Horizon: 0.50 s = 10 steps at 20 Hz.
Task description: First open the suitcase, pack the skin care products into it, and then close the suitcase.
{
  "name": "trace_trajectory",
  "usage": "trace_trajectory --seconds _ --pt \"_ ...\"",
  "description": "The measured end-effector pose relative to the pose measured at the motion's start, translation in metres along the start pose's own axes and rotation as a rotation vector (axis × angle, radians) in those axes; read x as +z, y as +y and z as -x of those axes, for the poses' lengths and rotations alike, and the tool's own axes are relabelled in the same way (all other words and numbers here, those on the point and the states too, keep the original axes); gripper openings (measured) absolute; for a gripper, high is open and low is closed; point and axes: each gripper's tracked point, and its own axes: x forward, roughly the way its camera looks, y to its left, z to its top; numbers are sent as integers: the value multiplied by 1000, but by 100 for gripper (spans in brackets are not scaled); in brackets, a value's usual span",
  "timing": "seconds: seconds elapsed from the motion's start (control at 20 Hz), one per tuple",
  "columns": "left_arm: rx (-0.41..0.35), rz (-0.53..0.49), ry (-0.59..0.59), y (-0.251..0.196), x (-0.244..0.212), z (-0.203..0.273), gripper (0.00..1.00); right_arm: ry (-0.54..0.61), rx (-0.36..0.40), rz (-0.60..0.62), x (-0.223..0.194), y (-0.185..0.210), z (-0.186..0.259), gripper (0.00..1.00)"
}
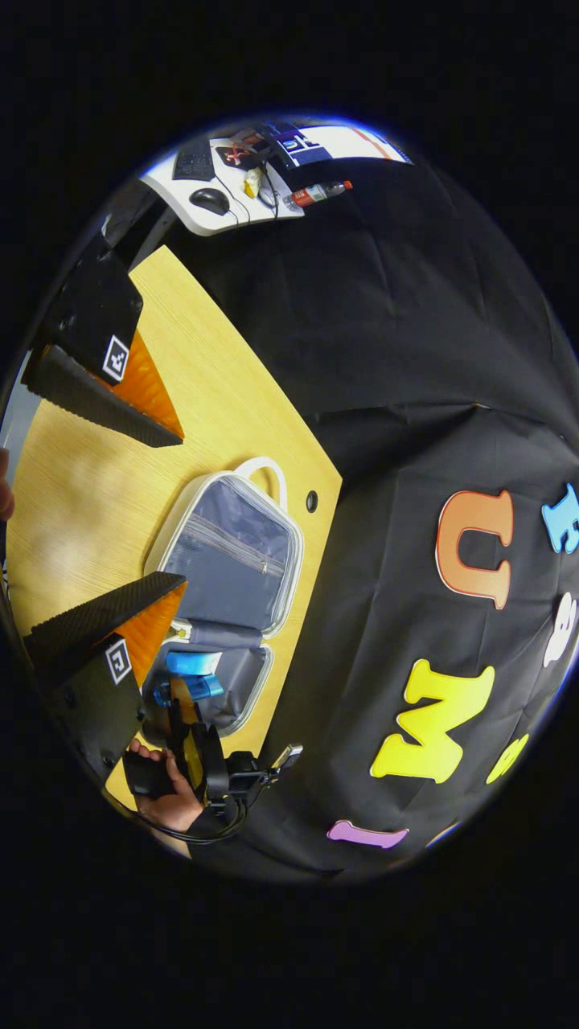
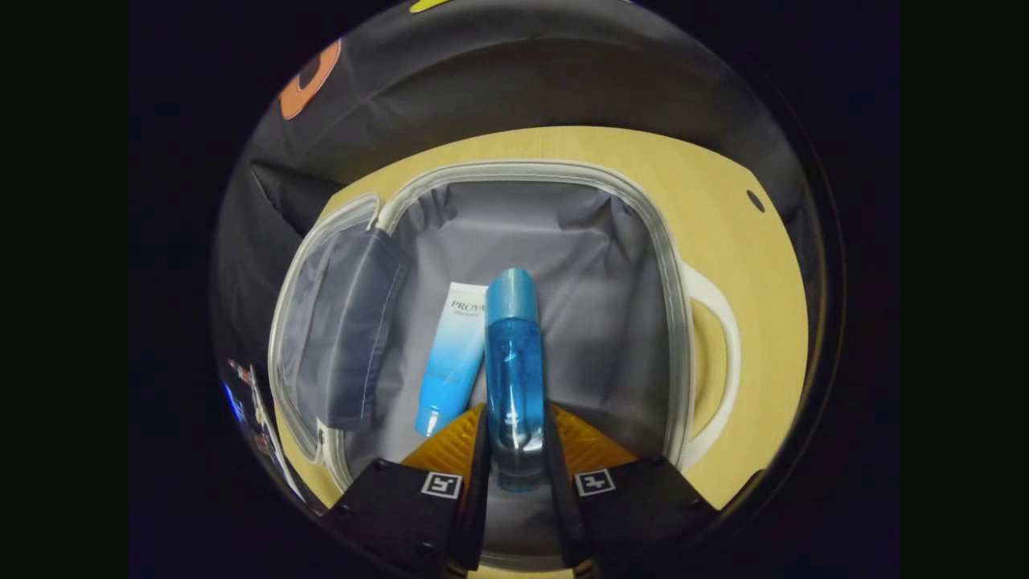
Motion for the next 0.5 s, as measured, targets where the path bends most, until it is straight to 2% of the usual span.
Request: trace_trajectory --seconds 0.05,0.1,0.2,0.5 --pt "-8 2 -3 -1 3 -2 100 3 0 12 -1 0 1 31" --pt "-20 1 -8 -2 6 -4 100 3 -1 20 -2 0 1 36" --pt "-41 -13 -20 -2 11 -8 100 11 0 43 -7 0 5 37" --pt "-102 -45 -59 -4 27 -24 99 -95 3 168 -3 -3 40 39"
